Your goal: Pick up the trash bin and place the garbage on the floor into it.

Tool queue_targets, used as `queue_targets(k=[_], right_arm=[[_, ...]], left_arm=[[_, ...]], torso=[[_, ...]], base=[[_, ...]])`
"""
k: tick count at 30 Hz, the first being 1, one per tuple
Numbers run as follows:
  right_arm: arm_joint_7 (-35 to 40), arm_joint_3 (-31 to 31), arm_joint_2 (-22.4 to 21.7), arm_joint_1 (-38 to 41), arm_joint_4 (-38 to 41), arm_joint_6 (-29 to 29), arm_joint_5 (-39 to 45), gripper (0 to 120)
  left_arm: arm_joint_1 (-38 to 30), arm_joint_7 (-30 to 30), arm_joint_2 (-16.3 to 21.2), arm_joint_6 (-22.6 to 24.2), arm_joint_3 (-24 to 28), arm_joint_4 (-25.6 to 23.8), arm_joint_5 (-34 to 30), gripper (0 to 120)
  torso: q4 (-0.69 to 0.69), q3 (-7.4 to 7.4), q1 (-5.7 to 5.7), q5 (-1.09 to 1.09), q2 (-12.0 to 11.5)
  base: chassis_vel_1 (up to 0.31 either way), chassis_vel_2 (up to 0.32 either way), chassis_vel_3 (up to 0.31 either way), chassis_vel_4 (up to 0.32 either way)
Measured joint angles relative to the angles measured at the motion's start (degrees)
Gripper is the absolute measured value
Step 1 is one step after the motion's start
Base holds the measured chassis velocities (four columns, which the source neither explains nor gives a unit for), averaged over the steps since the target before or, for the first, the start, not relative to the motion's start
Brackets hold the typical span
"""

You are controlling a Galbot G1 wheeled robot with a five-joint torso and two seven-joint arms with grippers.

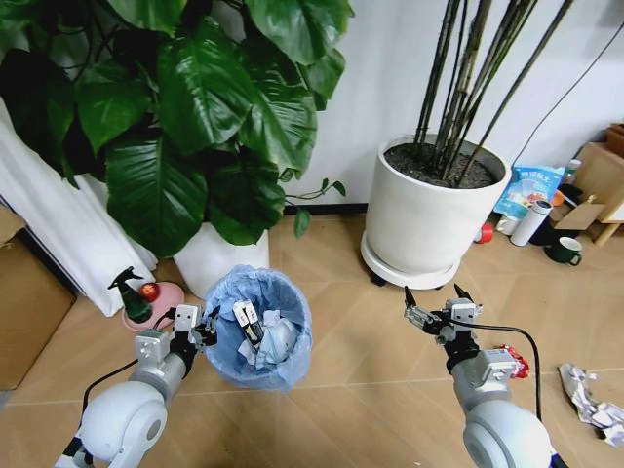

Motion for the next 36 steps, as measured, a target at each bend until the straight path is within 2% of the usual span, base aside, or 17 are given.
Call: queue_targets(k=[12,14,15,23,27,31,32,33,34,36], right_arm=[[0.2,0.1,-0.3,-0.4,-0.4,0.0,0.5,100],[0.2,-0.1,-0.3,-0.3,-0.5,0.0,0.5,100],[0.2,-0.2,-0.2,-0.3,-0.6,0.1,0.4,100],[0.1,-0.5,-0.4,-0.2,-1.3,0.2,0.3,100],[0.1,-0.5,-0.7,0.0,-1.6,0.3,0.3,100],[0.1,-0.5,-0.9,0.2,-1.9,0.5,0.3,100],[-0.2,-0.7,-1.2,0.6,-3.0,1.1,0.3,100],[-0.7,-0.9,-2.1,1.5,-4.7,1.5,1.0,100],[-0.7,-0.9,-2.1,1.5,-4.7,1.5,1.0,100],[-1.3,-1.3,-4.0,3.7,-9.6,1.4,3.9,100]], left_arm=[[0.5,0.2,-0.4,-0.2,0.2,-0.6,0.1,0],[0.6,0.2,-0.4,-0.2,0.2,-0.8,0.2,0],[0.7,0.2,-0.4,-0.3,0.1,-0.9,0.2,0],[1.0,0.2,-0.6,-0.5,0.3,-1.1,0.5,0],[1.0,0.2,-0.6,-0.5,0.3,-1.2,0.5,0],[1.0,0.2,-0.6,-0.5,0.3,-1.3,0.5,0],[1.0,0.2,-0.5,-0.5,0.3,-1.3,0.5,0],[1.0,0.2,-0.5,-0.5,0.4,-1.3,0.5,0],[1.0,0.2,-0.5,-0.5,0.4,-1.3,0.5,0],[1.0,0.3,-0.6,-0.6,0.5,-1.3,0.5,0]], torso=[[0.01,0.00,0.00,-0.02,0.0],[0.00,0.00,0.00,0.04,0.0],[0.01,0.00,0.00,-0.03,0.0],[0.01,0.00,0.00,0.03,0.0],[-0.01,0.01,0.01,-0.03,0.0],[0.01,-0.01,0.00,0.04,0.0],[0.00,0.01,0.00,-0.02,0.0],[0.01,0.00,0.00,0.05,0.0],[0.01,0.00,0.00,0.05,0.0],[-0.01,0.00,0.00,-0.01,0.0]], base=[[-0.207,-0.201,0.208,0.205],[-0.253,-0.241,0.241,0.239],[-0.262,-0.264,0.278,0.259],[-0.282,-0.276,0.277,0.282],[-0.262,-0.258,0.257,0.253],[-0.229,-0.243,0.255,0.241],[-0.213,-0.203,0.220,0.236],[-0.163,-0.203,0.147,0.158],[-0.163,-0.203,0.147,0.158],[-0.133,-0.114,0.120,0.109]])
